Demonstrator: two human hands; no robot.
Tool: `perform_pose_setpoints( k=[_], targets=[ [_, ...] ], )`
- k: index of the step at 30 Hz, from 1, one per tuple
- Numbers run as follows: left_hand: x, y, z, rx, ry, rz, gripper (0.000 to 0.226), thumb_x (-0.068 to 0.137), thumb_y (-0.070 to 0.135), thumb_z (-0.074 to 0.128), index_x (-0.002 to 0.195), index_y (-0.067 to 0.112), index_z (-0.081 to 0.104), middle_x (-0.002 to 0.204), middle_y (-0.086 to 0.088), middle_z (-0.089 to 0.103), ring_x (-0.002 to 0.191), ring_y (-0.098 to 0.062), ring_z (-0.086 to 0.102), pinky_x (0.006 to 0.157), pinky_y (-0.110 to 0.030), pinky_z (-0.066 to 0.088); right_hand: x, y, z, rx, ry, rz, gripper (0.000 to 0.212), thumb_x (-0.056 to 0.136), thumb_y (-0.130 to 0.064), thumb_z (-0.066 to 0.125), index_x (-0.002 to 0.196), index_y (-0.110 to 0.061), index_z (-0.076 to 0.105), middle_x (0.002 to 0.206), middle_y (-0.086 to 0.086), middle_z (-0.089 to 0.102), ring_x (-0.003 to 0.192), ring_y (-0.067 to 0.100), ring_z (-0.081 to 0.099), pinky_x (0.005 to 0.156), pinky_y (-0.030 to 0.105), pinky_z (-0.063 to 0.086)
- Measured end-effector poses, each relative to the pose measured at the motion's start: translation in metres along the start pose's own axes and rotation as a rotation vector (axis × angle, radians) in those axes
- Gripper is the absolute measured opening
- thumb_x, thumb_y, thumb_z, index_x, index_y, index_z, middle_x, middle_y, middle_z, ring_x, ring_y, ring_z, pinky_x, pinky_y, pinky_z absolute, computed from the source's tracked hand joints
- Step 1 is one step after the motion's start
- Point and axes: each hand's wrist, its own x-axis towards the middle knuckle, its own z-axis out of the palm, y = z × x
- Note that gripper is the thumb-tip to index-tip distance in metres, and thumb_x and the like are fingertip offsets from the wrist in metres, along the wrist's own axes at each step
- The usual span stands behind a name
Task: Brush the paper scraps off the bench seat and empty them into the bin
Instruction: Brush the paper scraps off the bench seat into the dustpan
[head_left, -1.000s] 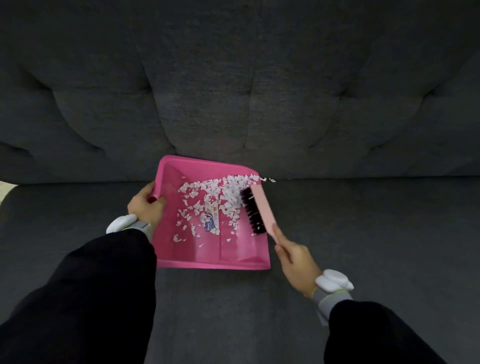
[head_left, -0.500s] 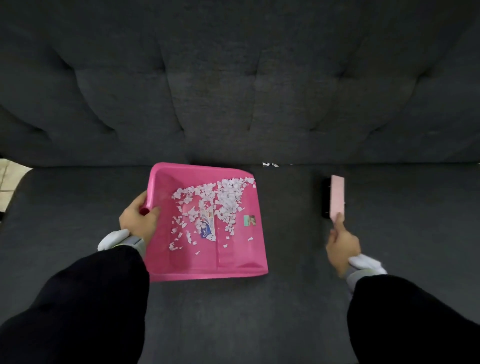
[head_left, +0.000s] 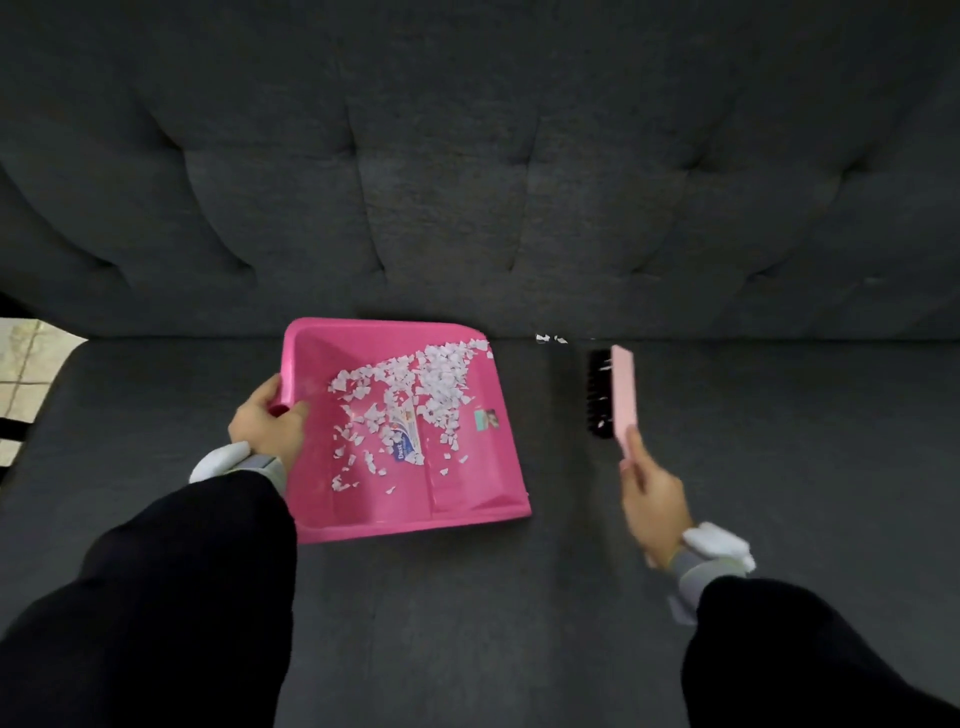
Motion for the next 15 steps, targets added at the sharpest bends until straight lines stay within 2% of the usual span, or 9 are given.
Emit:
perform_pose_setpoints(
  k=[2,6,7,9,10,12,13,15],
  targets=[
    [0.014,0.006,-0.002,0.018,0.012,-0.009,0.045,0.084,0.013,0.058,0.128,0.02,0.055,0.111,-0.006,0.066,0.092,-0.022,0.061,0.087,-0.029,0.045,0.032,-0.005,-0.015,-0.098,0.028,0.069,0.047,0.097,-0.012,0.043,0.143,-0.016,0.038,0.102,0.035,0.062,0.096,0.048,0.059,0.072,0.035,0.042],
    [0.035,0.019,0.001,0.108,-0.001,-0.024,0.049,0.085,0.019,0.058,0.133,0.017,0.05,0.122,-0.01,0.063,0.111,-0.029,0.059,0.098,-0.034,0.042,0.089,-0.016,-0.027,-0.219,0.006,0.238,0.037,0.095,-0.009,0.041,0.131,-0.006,0.045,0.112,0.032,0.06,0.102,0.046,0.057,0.08,0.04,0.045],
    [0.039,0.02,0.002,0.126,-0.011,-0.033,0.049,0.085,0.02,0.058,0.133,0.017,0.05,0.122,-0.01,0.062,0.111,-0.03,0.058,0.099,-0.035,0.042,0.1,-0.022,-0.025,-0.208,-0.004,0.287,0.037,0.093,-0.008,0.042,0.13,-0.005,0.046,0.112,0.03,0.061,0.099,0.044,0.059,0.078,0.039,0.047],
    [0.045,0.02,0.003,0.135,-0.03,-0.053,0.048,0.084,0.02,0.058,0.132,0.017,0.051,0.121,-0.009,0.063,0.11,-0.03,0.059,0.096,-0.034,0.043,0.114,-0.039,-0.013,-0.151,-0.044,0.347,0.041,0.09,-0.007,0.045,0.131,-0.008,0.046,0.104,0.024,0.064,0.075,0.035,0.063,0.056,0.031,0.047],
    [0.048,0.019,0.003,0.129,-0.035,-0.057,0.048,0.084,0.02,0.058,0.131,0.017,0.052,0.12,-0.01,0.064,0.109,-0.03,0.06,0.095,-0.033,0.043,0.118,-0.05,-0.004,-0.105,-0.068,0.365,0.043,0.088,-0.006,0.046,0.131,-0.01,0.045,0.093,0.02,0.064,0.061,0.029,0.06,0.047,0.026,0.043],
    [0.051,0.018,0.004,0.113,-0.034,-0.064,0.046,0.084,0.019,0.06,0.129,0.017,0.054,0.118,-0.011,0.065,0.108,-0.029,0.06,0.095,-0.033,0.043,0.121,-0.068,0.012,-0.051,-0.101,0.384,0.041,0.087,-0.006,0.047,0.128,-0.007,0.046,0.072,0.013,0.057,0.048,0.022,0.053,0.042,0.021,0.039],
    [0.052,0.018,0.004,0.106,-0.031,-0.068,0.046,0.084,0.019,0.06,0.129,0.017,0.054,0.118,-0.011,0.065,0.108,-0.029,0.06,0.094,-0.033,0.043,0.119,-0.074,0.018,-0.069,-0.123,0.383,0.039,0.087,-0.006,0.047,0.126,-0.005,0.045,0.072,0.013,0.057,0.046,0.021,0.052,0.042,0.021,0.04],
    [0.052,0.019,0.005,0.097,-0.027,-0.066,0.046,0.085,0.019,0.059,0.131,0.016,0.053,0.12,-0.01,0.064,0.108,-0.029,0.06,0.093,-0.03,0.042,0.109,-0.081,0.027,-0.151,-0.17,0.342,0.041,0.09,-0.007,0.045,0.13,-0.005,0.042,0.094,0.019,0.063,0.053,0.024,0.054,0.045,0.024,0.04]
  ],
)
